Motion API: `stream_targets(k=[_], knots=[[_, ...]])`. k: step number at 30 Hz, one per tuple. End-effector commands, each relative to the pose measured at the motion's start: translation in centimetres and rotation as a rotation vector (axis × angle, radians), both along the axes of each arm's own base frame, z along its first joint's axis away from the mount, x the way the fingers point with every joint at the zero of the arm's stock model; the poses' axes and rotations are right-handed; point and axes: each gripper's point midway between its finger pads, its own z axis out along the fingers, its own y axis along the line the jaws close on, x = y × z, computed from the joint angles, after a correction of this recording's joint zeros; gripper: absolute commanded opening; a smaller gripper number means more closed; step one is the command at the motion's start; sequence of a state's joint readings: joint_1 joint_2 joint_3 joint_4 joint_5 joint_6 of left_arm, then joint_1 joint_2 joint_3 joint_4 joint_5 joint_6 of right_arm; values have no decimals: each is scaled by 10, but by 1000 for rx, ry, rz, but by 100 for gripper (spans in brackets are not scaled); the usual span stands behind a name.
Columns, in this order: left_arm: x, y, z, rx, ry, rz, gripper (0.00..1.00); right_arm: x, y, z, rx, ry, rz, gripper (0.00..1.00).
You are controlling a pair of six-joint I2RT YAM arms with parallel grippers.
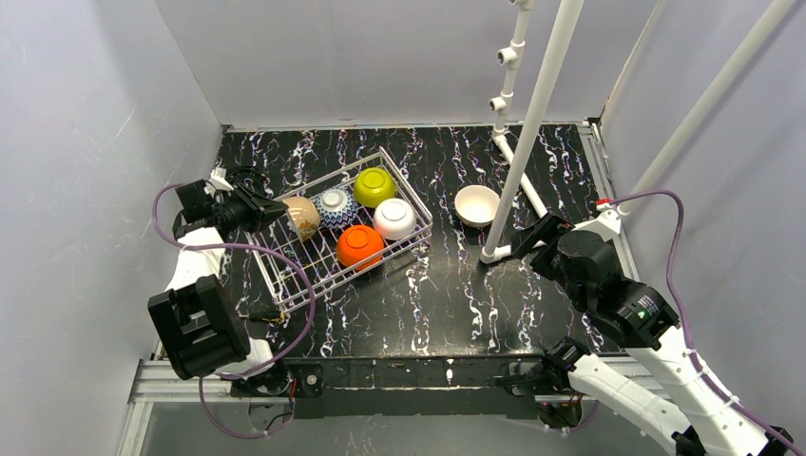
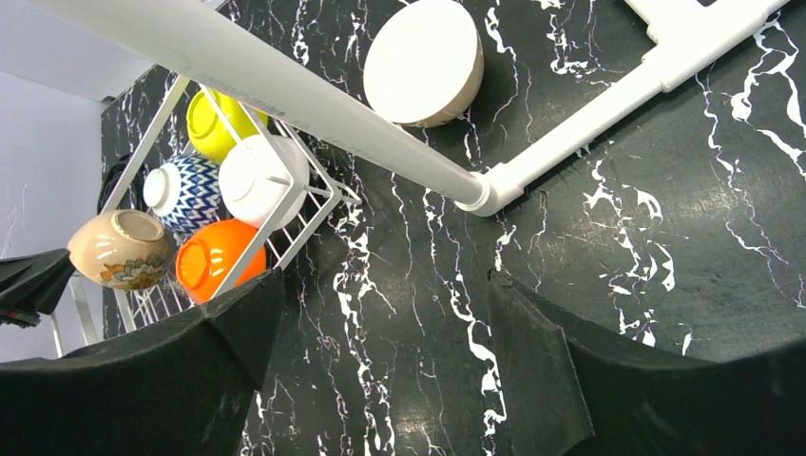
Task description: Load the bowls into the dish rack
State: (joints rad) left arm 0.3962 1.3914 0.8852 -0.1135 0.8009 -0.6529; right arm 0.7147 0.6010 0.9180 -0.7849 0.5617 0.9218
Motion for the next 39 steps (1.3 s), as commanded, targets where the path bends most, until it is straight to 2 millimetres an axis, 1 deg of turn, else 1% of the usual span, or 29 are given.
stream_targets(k=[1, 5, 7, 12, 21, 25, 28, 29, 31, 33, 35, 37, 39], knots=[[-12, 8, -9, 83, 56, 28, 17, 2, -2, 7, 26, -26, -23, 86], [-21, 20, -17, 180, 95, 69, 11, 2, -3, 6, 26, -25, -24, 86], [-27, 25, -20, 218, 115, 91, 11, 2, -3, 6, 25, -25, -23, 86], [-37, 35, -20, 292, 116, 153, 10, 2, -1, 5, 27, -23, -19, 86], [-42, 39, -23, 319, 135, 171, 9, 3, 0, 7, 27, -27, -17, 86], [-44, 46, -18, 374, 124, 191, 9, 3, -1, 8, 25, -31, -17, 86], [-47, 47, -17, 385, 131, 189, 9, 4, 1, 8, 25, -30, -12, 86], [-47, 45, -14, 377, 121, 180, 9, 4, 1, 8, 26, -29, -10, 86], [-43, 39, 2, 356, 60, 171, 9, 4, 2, 8, 25, -27, -8, 86], [-40, 36, 20, 349, -5, 176, 16, 4, 2, 8, 27, -28, -8, 86], [-37, 35, 38, 351, -51, 173, 25, 4, 2, 8, 28, -28, -6, 86], [-34, 32, 45, 341, -74, 154, 34, 4, 3, 7, 29, -26, -6, 86], [-31, 26, 45, 320, -93, 111, 45, 4, 4, 5, 31, -25, -4, 86]])
